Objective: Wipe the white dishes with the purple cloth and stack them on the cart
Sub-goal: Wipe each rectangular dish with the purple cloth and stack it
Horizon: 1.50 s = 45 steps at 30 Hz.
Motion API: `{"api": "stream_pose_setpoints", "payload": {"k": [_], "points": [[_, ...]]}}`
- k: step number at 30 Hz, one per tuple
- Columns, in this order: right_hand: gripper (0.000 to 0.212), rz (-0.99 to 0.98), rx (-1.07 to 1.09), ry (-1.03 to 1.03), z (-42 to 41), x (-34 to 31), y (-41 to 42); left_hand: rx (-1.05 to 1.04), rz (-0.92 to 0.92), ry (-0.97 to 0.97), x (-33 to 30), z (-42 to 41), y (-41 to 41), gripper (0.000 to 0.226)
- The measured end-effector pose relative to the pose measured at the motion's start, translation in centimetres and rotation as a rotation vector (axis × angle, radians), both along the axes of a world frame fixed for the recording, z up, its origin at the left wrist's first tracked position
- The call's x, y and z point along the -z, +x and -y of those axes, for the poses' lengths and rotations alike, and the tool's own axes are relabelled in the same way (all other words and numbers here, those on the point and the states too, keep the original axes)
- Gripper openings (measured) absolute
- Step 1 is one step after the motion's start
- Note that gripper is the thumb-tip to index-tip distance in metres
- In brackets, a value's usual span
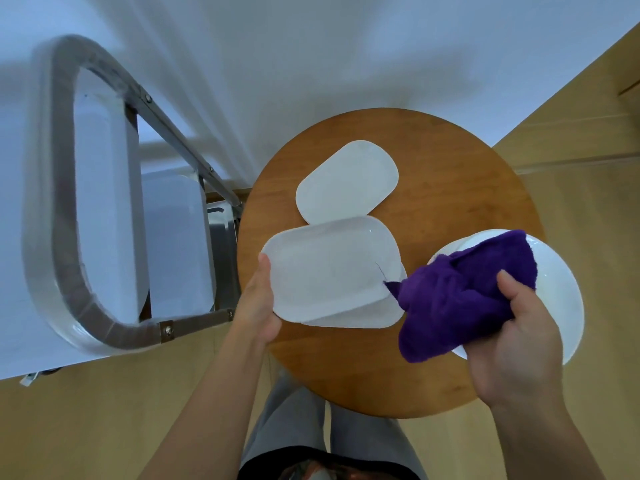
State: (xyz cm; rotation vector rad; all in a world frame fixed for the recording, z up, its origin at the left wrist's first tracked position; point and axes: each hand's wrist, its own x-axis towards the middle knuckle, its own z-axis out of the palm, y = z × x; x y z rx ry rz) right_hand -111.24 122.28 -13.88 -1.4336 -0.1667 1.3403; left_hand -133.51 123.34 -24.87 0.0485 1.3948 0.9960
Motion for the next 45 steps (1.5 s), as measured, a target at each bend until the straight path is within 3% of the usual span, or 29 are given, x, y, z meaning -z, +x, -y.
{"api": "stream_pose_setpoints", "payload": {"k": [3, 5, 9, 11, 13, 19, 24, 31, 34, 38, 41, 45], "points": [[0.013, -0.001, -0.038, 0.011, -0.5, 0.8, -0.9, 0.003, 0.101, 0.123, -1.2, 0.4, -0.4, 0.049], [0.017, 0.155, -0.114, 0.018, -1.0, 2.2, -2.1, 0.016, 0.092, 0.144, -2.0, 0.3, 0.3, 0.048], [0.067, 1.105, -0.744, 0.043, -0.8, 6.2, -4.3, 0.001, -0.026, 0.099, -2.7, 0.5, 2.2, 0.047], [0.066, 1.466, -0.882, 0.009, -0.9, 7.3, -4.9, -0.027, -0.059, 0.040, -2.7, 0.7, 2.9, 0.043], [0.062, 1.638, -0.862, -0.020, -1.3, 7.9, -5.1, -0.044, -0.099, 0.022, -2.6, 0.9, 3.4, 0.044], [0.054, 1.711, -0.677, -0.078, -3.3, 7.8, -6.0, 0.011, -0.127, 0.093, -3.8, 0.3, 3.7, 0.047], [0.057, 1.581, -0.780, -0.006, -4.1, 7.3, -7.5, 0.056, -0.189, 0.100, -5.7, -0.4, 3.6, 0.051], [0.053, 1.605, -0.863, 0.349, -3.1, 5.7, -10.1, 0.089, -0.124, 0.130, -6.7, -1.1, 3.1, 0.059], [0.050, 1.580, -0.965, 0.461, -2.2, 5.3, -11.2, 0.090, -0.011, 0.136, -6.7, -0.7, 2.9, 0.062], [0.044, 1.458, -1.103, 0.513, -2.3, 4.8, -11.2, 0.029, 0.179, 0.132, -6.8, -0.1, 2.4, 0.064], [0.041, 1.244, -1.041, 0.638, -2.7, 3.9, -10.4, 0.014, 0.224, 0.169, -7.2, -0.3, 2.2, 0.061], [0.042, 1.242, -1.116, 0.730, -2.5, 3.3, -9.4, -0.005, 0.238, 0.141, -7.7, -0.8, 1.8, 0.062]]}}
